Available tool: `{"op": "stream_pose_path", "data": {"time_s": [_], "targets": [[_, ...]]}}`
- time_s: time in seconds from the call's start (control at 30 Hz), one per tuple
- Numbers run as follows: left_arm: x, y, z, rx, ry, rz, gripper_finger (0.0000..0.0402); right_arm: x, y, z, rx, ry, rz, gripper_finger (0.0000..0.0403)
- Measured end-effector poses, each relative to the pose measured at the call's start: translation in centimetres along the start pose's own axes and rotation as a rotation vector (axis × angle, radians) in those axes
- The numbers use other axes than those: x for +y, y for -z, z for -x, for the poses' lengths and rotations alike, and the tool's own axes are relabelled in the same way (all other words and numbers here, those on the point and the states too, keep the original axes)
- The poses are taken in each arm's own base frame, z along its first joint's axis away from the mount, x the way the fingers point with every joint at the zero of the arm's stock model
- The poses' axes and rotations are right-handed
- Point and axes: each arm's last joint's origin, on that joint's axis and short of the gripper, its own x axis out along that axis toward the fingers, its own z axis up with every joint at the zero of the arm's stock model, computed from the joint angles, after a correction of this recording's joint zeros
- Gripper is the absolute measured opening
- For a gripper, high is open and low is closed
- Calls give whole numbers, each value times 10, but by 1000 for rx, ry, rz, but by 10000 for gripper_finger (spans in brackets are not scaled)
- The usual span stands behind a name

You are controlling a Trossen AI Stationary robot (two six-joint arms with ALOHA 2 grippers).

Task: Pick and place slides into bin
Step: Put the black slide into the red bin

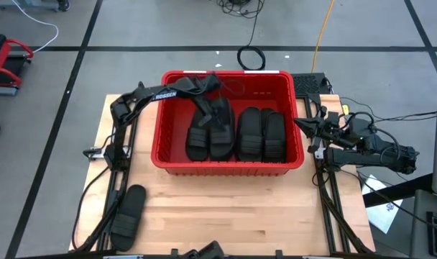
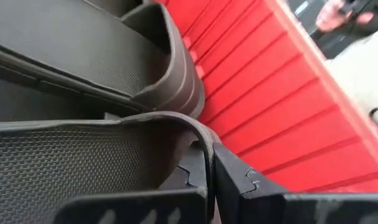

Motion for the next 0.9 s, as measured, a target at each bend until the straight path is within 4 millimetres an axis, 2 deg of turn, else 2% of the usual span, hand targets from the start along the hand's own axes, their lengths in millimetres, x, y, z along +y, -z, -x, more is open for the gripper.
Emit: {"op": "stream_pose_path", "data": {"time_s": [0.43,0.63,0.9], "targets": [[-9,-2,-29,192,-220,-195,8,0,0,0,-1,2,-27,0],[-4,-5,-31,191,-307,-169,45,0,0,0,-1,3,-30,0],[-3,-5,-31,189,-313,-186,121,0,0,0,-1,3,-29,0]]}}
